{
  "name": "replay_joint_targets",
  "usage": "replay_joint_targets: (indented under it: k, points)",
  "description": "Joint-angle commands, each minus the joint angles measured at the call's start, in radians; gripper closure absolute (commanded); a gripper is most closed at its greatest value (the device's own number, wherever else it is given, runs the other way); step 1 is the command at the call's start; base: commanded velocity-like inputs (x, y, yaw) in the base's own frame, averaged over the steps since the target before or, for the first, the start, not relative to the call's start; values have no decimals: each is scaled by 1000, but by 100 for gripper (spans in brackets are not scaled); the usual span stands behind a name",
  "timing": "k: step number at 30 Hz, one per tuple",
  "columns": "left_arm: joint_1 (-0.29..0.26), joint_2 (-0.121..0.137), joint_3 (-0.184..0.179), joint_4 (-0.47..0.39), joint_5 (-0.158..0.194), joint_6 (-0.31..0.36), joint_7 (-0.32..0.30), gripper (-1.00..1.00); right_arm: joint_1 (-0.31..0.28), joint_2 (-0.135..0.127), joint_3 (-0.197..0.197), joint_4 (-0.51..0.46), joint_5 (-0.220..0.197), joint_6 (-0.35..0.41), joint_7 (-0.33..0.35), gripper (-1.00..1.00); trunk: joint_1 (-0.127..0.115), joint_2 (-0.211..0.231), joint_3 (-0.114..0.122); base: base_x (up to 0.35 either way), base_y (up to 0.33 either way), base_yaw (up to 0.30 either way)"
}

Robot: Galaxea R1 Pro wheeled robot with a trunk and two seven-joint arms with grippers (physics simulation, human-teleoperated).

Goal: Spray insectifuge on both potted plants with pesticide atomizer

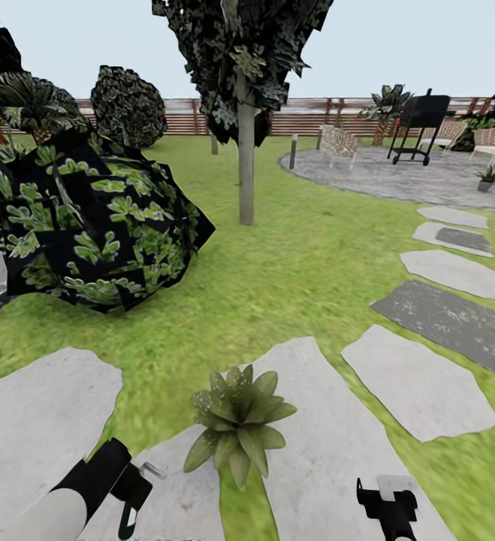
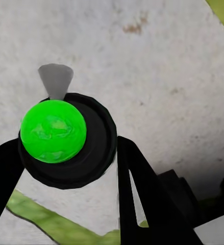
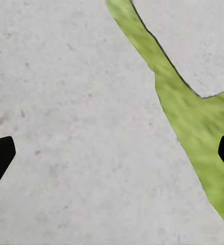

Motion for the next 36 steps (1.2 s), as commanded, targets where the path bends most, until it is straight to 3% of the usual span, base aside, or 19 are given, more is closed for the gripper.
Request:
replay_joint_targets:
  k: [1, 8, 15, 29, 36]
  points:
    - [1, -1, 6, -2, -9, 4, -8, 100, 0, 0, 8, 1, 1, 0, -8, -100, 0, 0, -1, 6, -41, 252]
    - [20, -17, 0, -3, -16, 2, -10, 100, 0, 0, 8, 1, 1, 0, -8, -100, 0, 0, -1, 1, -8, 262]
    - [24, -20, -14, -6, -21, 4, -10, 100, 0, -3, 8, 1, 2, 0, -8, -100, 0, 0, -1, 0, -7, 44]
    - [24, -20, -15, -6, -23, 4, -8, 100, 0, -2, 8, 1, 2, 0, -8, -100, 0, 0, -1, 0, -240, 1]
    - [24, -20, -15, -11, -23, 4, -7, 100, 0, 1, 8, 1, 1, 0, -8, -100, 0, 0, -1, 0, -39, 155]
